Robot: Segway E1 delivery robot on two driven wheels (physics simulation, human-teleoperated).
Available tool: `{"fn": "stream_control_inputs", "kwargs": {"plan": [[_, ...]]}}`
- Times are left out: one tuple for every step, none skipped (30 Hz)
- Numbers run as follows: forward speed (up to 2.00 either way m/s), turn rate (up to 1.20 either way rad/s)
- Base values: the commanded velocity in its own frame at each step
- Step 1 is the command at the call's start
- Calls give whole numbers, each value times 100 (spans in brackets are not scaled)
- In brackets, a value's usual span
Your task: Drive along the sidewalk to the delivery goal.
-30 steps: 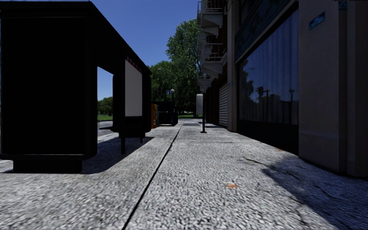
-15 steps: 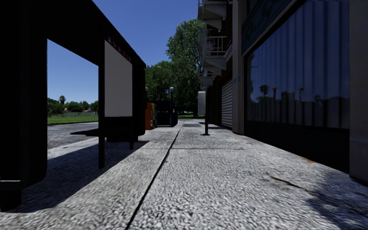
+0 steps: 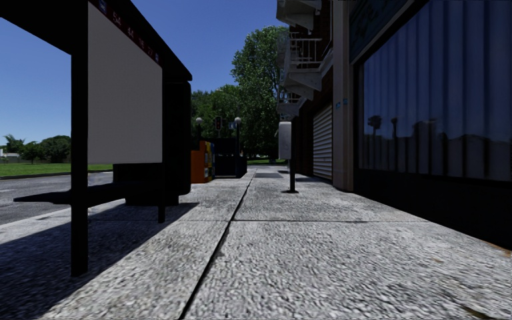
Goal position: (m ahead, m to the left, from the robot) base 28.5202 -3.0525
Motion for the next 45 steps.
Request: {"fn": "stream_control_inputs", "kwargs": {"plan": [[194, 13], [194, 13], [194, 13], [194, 13], [194, 13], [194, 13], [194, 13], [194, 13], [194, 13], [194, 13], [194, 13], [194, 1], [194, 0], [194, 0], [194, 0], [194, 0], [194, 0], [194, 0], [194, 0], [194, 0], [194, 0], [194, 0], [194, 0], [194, 0], [194, 0], [194, 0], [194, 0], [194, 0], [194, 0], [194, 0], [194, 0], [194, 0], [194, 0], [194, 0], [194, 0], [194, 0], [194, 0], [194, 0], [194, 0], [194, 0], [194, 0], [194, 0], [194, 0], [194, 0], [194, 0]]}}
